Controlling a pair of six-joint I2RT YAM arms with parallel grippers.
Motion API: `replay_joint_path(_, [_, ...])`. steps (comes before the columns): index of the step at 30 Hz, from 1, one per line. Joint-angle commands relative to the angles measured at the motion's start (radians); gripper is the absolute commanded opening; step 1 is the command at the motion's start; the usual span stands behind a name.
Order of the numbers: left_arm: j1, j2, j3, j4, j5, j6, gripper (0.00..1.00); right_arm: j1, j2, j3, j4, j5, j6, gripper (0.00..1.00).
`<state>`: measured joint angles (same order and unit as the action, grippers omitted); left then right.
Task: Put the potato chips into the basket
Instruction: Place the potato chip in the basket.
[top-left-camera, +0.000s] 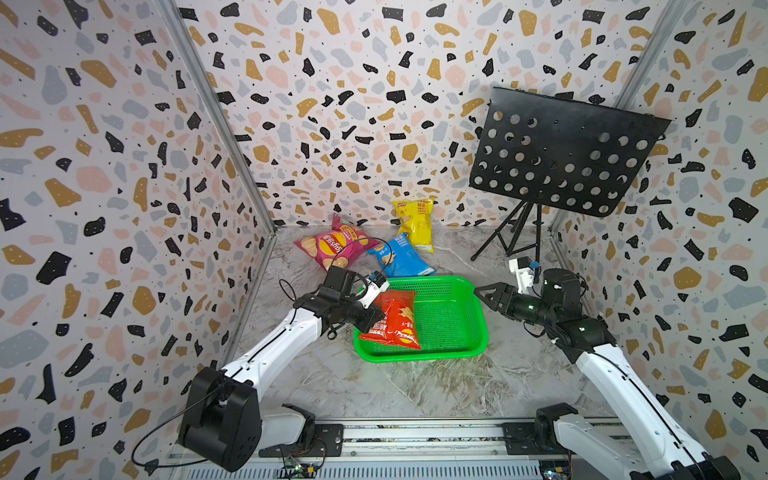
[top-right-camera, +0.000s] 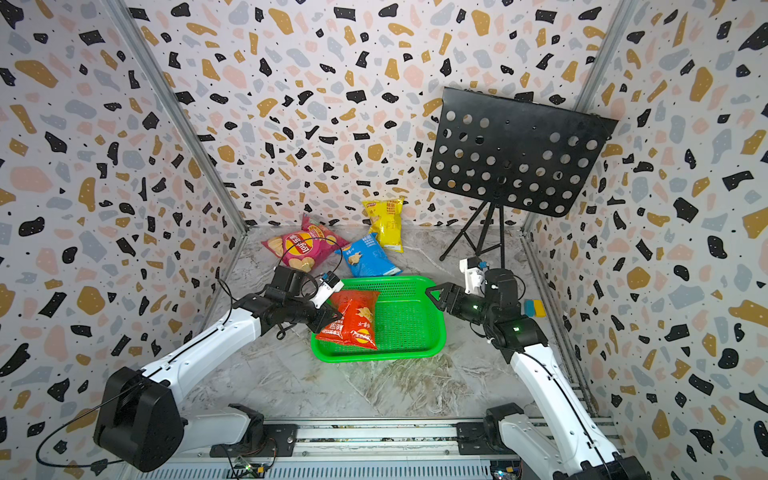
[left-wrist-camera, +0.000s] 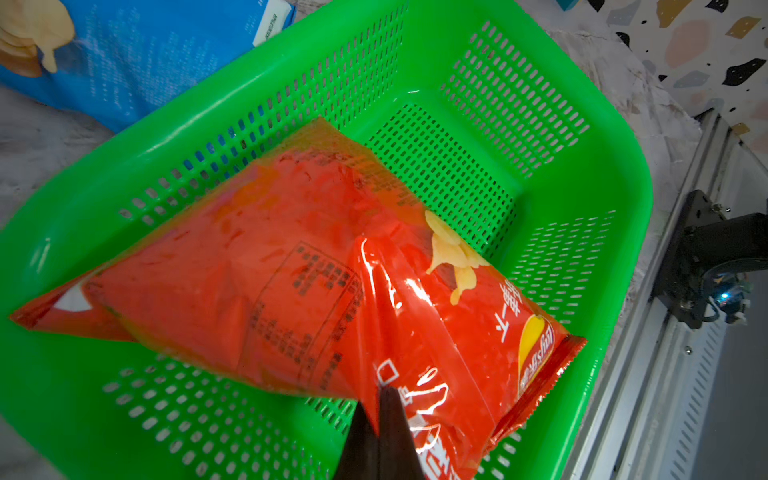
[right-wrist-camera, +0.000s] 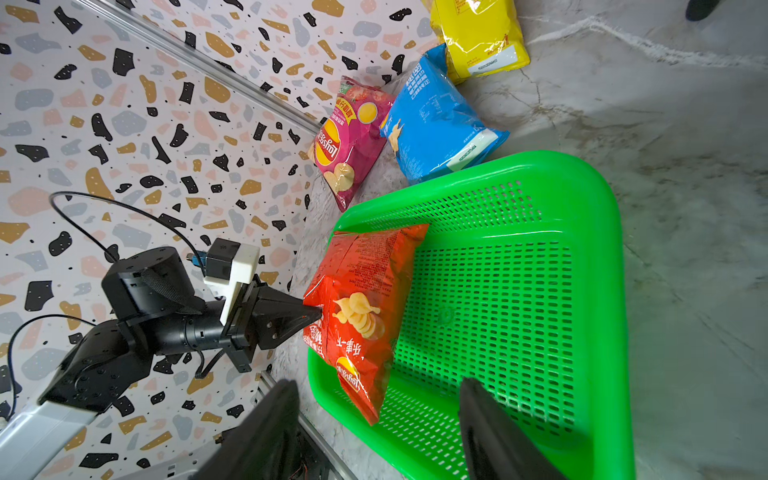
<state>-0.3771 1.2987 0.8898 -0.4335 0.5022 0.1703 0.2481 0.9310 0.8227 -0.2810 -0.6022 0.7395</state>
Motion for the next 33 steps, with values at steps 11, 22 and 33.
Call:
replay_joint_path(11, [-0.005, -0.055, -0.031, 0.094, -0.087, 0.088, 0.44, 0.057, 0.086, 0.031, -0.052, 0.029, -0.069, 0.64])
replay_joint_path(22, [0.091, -0.243, 0.131, -0.222, -0.153, 0.072, 1.0, 0.292, 0.288, 0.18, -0.116, 0.16, -0.135, 0.62])
replay_joint_path(33, [0.352, -0.272, -0.012, -0.265, -0.25, 0.032, 1.0, 0.562, 0.694, 0.565, -0.267, 0.383, -0.23, 0.64])
